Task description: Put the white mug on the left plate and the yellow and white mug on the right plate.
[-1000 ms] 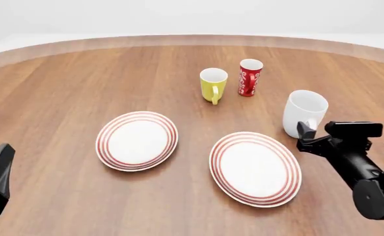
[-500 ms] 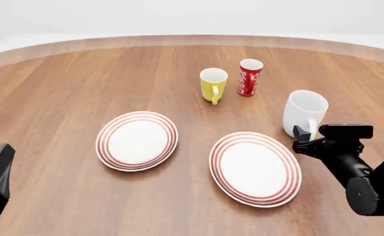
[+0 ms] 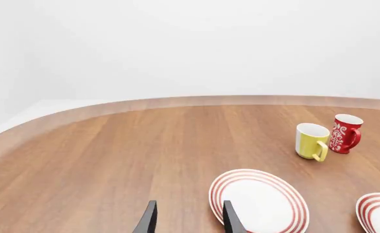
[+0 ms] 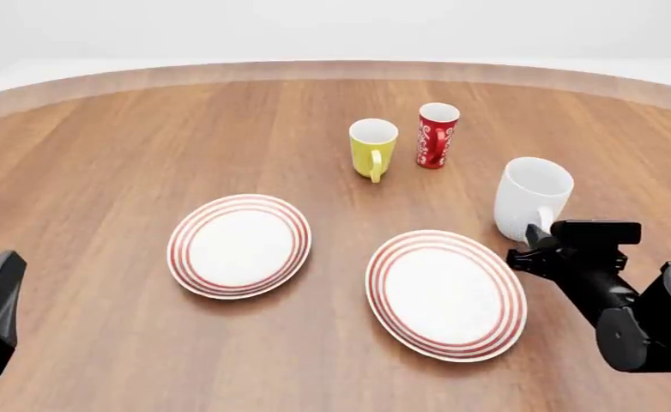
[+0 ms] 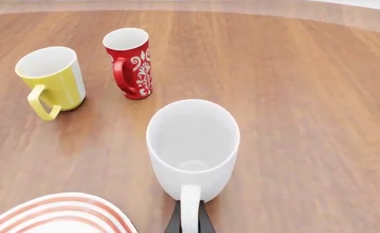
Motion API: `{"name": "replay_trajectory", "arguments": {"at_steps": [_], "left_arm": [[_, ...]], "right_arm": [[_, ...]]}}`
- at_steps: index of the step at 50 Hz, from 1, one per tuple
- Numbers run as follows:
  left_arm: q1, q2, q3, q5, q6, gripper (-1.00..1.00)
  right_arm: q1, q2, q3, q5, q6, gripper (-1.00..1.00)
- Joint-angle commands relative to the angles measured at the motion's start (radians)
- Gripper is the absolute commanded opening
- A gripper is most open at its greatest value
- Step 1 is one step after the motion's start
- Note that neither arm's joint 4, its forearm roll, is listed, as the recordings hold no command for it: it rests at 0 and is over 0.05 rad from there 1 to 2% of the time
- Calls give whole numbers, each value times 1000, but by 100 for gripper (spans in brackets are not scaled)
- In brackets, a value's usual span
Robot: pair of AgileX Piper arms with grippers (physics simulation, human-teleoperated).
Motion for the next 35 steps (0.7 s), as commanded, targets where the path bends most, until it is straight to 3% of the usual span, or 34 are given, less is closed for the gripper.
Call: {"name": "replay_trajectory", "arguments": {"at_steps": [1, 17, 35], "left_arm": [[0, 0, 0, 0, 0, 100], [0, 0, 0, 0, 0, 100], [0, 0, 0, 0, 0, 100]], "right_arm": [[1, 10, -5, 0, 2, -100], [-4, -20, 13, 0, 3, -100], [-3, -164, 80, 11, -14, -100]]}}
